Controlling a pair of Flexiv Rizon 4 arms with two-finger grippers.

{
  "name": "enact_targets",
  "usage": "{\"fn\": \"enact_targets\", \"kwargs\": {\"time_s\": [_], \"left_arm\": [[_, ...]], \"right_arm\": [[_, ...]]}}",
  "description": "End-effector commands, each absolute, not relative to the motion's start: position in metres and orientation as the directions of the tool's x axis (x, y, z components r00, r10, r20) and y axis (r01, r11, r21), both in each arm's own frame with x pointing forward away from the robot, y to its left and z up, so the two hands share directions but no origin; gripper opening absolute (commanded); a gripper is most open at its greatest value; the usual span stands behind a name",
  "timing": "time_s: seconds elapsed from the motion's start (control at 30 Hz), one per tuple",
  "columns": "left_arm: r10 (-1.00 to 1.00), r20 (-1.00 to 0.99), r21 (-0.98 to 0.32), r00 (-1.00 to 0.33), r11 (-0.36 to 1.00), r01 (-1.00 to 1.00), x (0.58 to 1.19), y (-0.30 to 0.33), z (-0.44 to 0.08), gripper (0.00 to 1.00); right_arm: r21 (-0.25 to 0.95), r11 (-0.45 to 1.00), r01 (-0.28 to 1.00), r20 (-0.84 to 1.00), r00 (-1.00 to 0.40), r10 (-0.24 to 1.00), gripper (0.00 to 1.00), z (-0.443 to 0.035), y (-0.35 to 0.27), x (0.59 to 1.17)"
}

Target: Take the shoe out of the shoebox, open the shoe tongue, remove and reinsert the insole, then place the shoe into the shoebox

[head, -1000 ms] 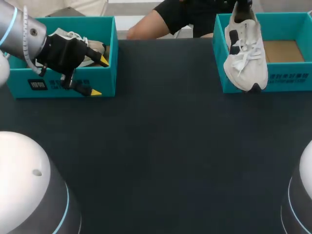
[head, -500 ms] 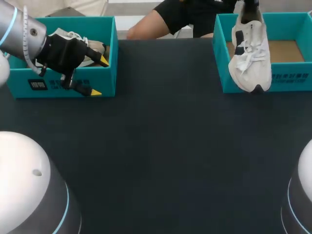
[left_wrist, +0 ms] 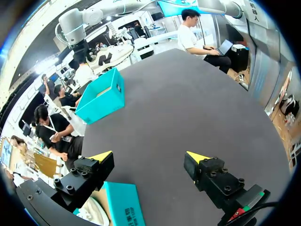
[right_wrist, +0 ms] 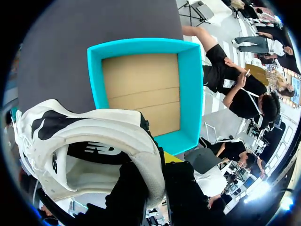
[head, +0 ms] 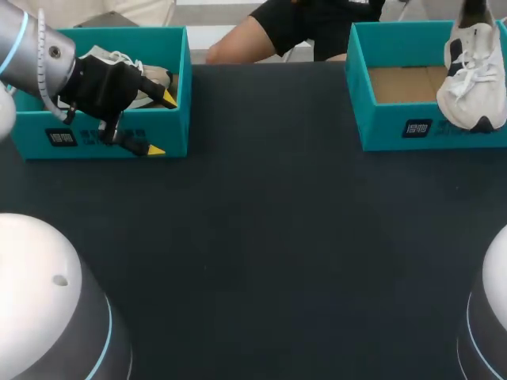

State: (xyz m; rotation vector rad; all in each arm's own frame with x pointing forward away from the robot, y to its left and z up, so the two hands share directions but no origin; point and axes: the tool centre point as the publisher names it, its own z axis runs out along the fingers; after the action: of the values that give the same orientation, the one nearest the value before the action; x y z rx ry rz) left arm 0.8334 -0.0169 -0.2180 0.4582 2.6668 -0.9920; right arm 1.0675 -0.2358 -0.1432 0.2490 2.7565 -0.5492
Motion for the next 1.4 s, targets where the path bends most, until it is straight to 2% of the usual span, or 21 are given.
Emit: {"fn": "enact_targets", "kwargs": {"time_s": [0.03,0.2,0.37,0.43,0.53,0.63,0.7,1.4], "left_arm": [[0.201,-0.346,-0.583,-0.916,0.719,0.378,0.833,-0.017,-0.218,1.00],[0.201,-0.346,-0.583,-0.916,0.719,0.378,0.833,-0.017,-0.218,1.00],[0.201,-0.346,-0.583,-0.916,0.719,0.378,0.833,-0.017,-0.218,1.00],[0.201,-0.346,-0.583,-0.916,0.719,0.378,0.833,-0.017,-0.218,1.00],[0.201,-0.346,-0.583,-0.916,0.719,0.378,0.833,-0.017,-0.218,1.00],[0.201,-0.346,-0.583,-0.916,0.719,0.378,0.833,-0.017,-0.218,1.00],[0.201,-0.346,-0.583,-0.916,0.719,0.378,0.833,-0.017,-0.218,1.00],[0.201,-0.346,-0.583,-0.916,0.719,0.378,0.833,-0.017,-0.218,1.00]], "right_arm": [[-0.337,0.906,0.258,-0.316,-0.937,0.149,0.00,-0.152,-0.268,1.074],[-0.352,0.845,0.404,-0.331,-0.898,0.291,0.00,-0.158,-0.303,1.072],[-0.336,0.694,0.637,-0.352,-0.768,0.535,0.00,-0.160,-0.311,1.070],[-0.282,0.592,0.755,-0.358,-0.656,0.665,0.00,-0.160,-0.311,1.067],[-0.183,0.466,0.865,-0.375,-0.500,0.781,0.00,-0.160,-0.307,1.063],[-0.047,0.328,0.943,-0.430,-0.316,0.846,0.00,-0.157,-0.306,1.059],[0.002,0.203,0.979,-0.454,-0.180,0.873,0.00,-0.157,-0.308,1.057],[0.002,0.203,0.979,-0.454,-0.180,0.873,0.00,-0.157,-0.308,1.057]]}}
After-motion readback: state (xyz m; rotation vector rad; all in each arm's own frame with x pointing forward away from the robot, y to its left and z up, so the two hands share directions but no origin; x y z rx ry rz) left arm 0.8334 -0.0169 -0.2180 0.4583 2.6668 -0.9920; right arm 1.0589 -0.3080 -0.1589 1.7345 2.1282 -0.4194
